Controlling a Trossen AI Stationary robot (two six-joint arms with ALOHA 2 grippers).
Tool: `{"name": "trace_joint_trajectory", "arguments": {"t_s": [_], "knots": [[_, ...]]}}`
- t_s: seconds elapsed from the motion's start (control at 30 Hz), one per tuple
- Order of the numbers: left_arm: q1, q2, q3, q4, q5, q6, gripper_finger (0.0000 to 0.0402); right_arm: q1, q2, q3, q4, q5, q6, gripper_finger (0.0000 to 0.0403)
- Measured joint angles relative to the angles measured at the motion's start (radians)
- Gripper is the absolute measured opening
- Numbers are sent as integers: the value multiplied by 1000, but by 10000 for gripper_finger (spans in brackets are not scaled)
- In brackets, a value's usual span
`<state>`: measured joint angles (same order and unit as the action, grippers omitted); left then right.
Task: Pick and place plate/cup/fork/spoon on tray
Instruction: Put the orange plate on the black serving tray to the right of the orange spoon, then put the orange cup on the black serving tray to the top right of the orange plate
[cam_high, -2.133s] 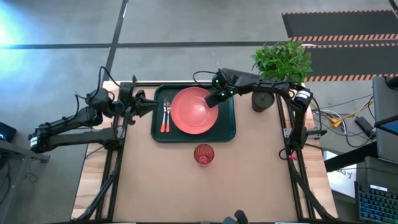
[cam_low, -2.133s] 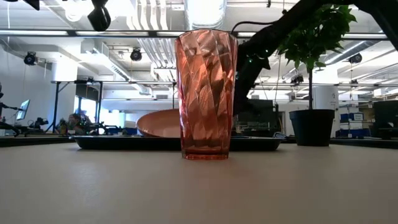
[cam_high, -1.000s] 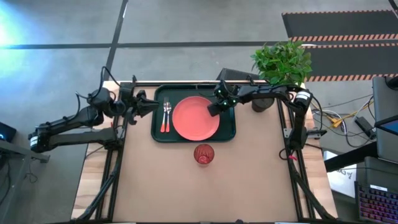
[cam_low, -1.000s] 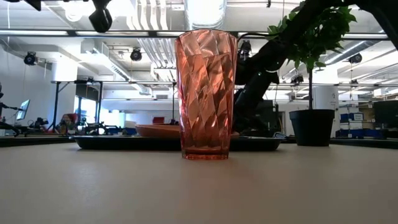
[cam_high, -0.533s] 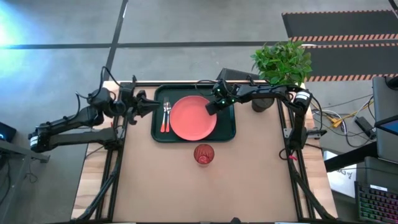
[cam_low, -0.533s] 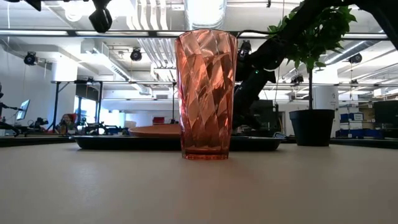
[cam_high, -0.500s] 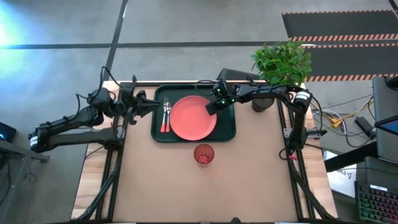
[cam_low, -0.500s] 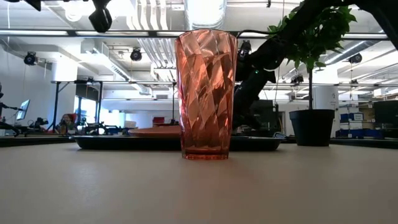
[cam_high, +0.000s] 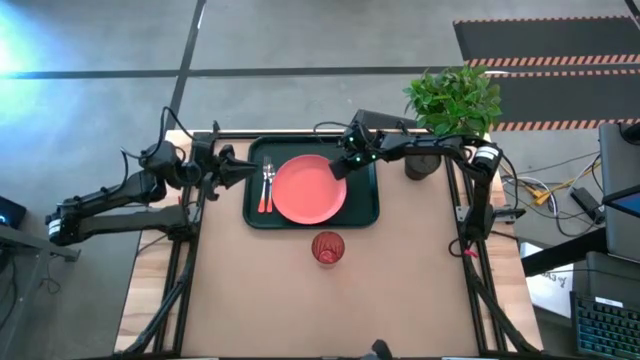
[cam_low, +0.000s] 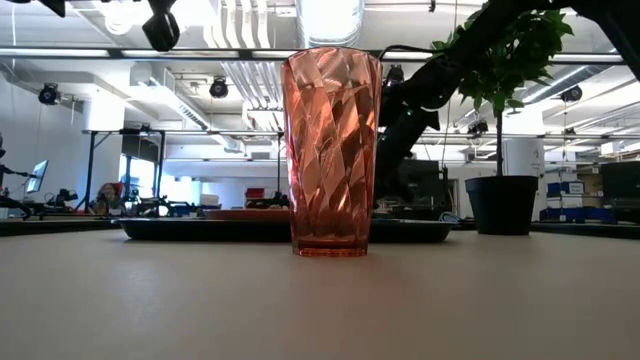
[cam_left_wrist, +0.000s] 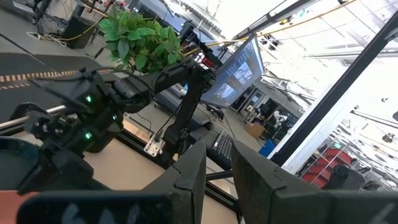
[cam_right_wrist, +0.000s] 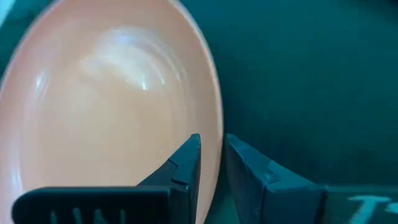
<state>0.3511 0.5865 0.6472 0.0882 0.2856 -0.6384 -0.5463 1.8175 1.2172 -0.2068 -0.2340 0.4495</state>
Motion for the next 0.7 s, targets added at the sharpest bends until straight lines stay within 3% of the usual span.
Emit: {"name": "trace_joint_trajectory", "arguments": {"t_s": [0.23, 0.43, 0.7], "knots": [[0, 0, 0, 0, 3, 0, 59, -20, 0, 133, -183, 0, -107, 63], [0, -1, 0, 0, 3, 0, 59, 1, -2, 355, -637, -65, -248, 63], [0, -1, 0, 0, 3, 0, 59, 153, -5, 624, -1107, -83, -333, 63]]}}
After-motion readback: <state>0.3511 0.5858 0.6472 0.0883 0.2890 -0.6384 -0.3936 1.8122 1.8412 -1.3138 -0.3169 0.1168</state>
